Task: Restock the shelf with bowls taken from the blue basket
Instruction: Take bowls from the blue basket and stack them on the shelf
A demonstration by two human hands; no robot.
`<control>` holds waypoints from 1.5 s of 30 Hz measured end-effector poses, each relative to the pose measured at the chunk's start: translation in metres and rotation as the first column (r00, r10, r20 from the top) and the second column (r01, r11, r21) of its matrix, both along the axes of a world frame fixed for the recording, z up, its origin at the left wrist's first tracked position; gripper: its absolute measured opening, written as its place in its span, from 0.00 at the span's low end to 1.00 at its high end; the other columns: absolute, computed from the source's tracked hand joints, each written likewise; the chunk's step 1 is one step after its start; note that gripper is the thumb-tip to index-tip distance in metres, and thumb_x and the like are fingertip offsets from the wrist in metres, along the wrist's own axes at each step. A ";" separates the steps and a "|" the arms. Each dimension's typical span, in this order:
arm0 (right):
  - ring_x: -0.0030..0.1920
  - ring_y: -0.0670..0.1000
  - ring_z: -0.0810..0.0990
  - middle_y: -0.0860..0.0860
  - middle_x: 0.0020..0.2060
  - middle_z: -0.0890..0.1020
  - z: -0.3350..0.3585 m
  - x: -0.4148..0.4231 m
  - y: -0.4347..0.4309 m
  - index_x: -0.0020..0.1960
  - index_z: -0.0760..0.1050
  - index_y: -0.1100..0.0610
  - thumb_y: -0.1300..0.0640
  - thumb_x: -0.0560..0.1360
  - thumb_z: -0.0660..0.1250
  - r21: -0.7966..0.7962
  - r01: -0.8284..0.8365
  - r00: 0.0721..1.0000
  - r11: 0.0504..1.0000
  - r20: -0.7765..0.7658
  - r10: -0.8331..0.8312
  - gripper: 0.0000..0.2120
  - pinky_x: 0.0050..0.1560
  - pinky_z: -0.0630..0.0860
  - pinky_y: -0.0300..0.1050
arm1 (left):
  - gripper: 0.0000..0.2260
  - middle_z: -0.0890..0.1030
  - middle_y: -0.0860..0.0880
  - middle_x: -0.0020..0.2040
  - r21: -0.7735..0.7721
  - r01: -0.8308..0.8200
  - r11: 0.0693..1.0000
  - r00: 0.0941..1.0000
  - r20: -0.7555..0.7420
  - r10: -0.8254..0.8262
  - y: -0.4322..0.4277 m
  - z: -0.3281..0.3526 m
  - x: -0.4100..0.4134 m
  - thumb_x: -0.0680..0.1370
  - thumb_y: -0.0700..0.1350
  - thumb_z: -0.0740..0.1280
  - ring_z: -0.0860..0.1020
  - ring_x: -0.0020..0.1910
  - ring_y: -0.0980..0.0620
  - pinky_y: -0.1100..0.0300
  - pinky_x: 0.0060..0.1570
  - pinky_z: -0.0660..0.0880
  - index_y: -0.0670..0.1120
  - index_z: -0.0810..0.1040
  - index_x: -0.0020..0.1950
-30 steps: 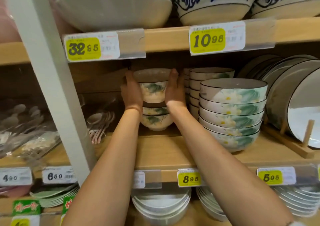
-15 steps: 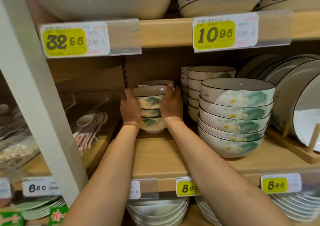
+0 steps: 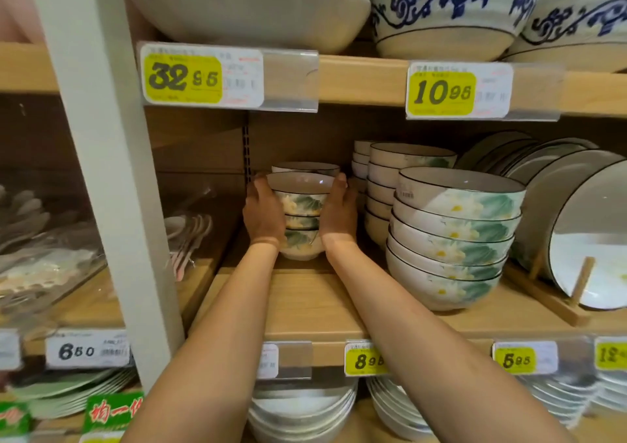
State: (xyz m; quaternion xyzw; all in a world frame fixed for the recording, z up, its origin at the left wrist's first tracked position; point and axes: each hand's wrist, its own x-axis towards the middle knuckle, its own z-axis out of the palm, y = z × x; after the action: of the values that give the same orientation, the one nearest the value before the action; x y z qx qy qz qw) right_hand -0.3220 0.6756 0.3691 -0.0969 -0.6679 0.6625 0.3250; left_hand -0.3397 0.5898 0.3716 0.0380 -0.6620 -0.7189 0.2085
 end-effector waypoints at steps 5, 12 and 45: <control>0.75 0.57 0.60 0.56 0.77 0.59 0.007 0.012 0.002 0.79 0.50 0.53 0.42 0.82 0.48 0.044 -0.009 0.999 0.999 0.042 0.007 0.29 0.72 0.57 0.50 | 0.22 0.72 0.42 0.70 0.029 0.006 1.000 1.000 0.019 -0.007 -0.001 0.002 0.008 0.84 0.56 0.49 0.70 0.68 0.41 0.57 0.58 0.62 0.48 0.70 0.72; 0.72 0.58 0.65 0.57 0.74 0.65 0.018 0.064 0.006 0.77 0.56 0.53 0.41 0.82 0.48 0.129 -0.029 0.989 0.991 0.150 0.010 0.28 0.70 0.62 0.50 | 0.23 0.74 0.44 0.66 0.051 -0.095 0.994 0.992 0.082 0.091 -0.007 0.031 0.067 0.83 0.56 0.50 0.73 0.62 0.43 0.55 0.55 0.63 0.46 0.70 0.71; 0.46 0.56 0.82 0.58 0.46 0.84 -0.215 0.342 -0.272 0.45 0.79 0.59 0.49 0.83 0.53 -0.271 -0.805 0.344 0.528 0.512 0.787 0.20 0.52 0.75 0.49 | 0.21 0.83 0.38 0.45 0.058 -0.331 0.942 0.870 0.406 0.281 -0.357 -0.192 0.446 0.84 0.51 0.52 0.80 0.44 0.44 0.52 0.52 0.74 0.40 0.79 0.48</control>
State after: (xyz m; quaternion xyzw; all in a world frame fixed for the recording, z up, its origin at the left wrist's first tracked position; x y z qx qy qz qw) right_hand 0.0195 0.4039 0.1542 0.0486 -0.7030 0.6614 -0.2569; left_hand 0.1061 0.2331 0.1799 0.2987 -0.6292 -0.6945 0.1805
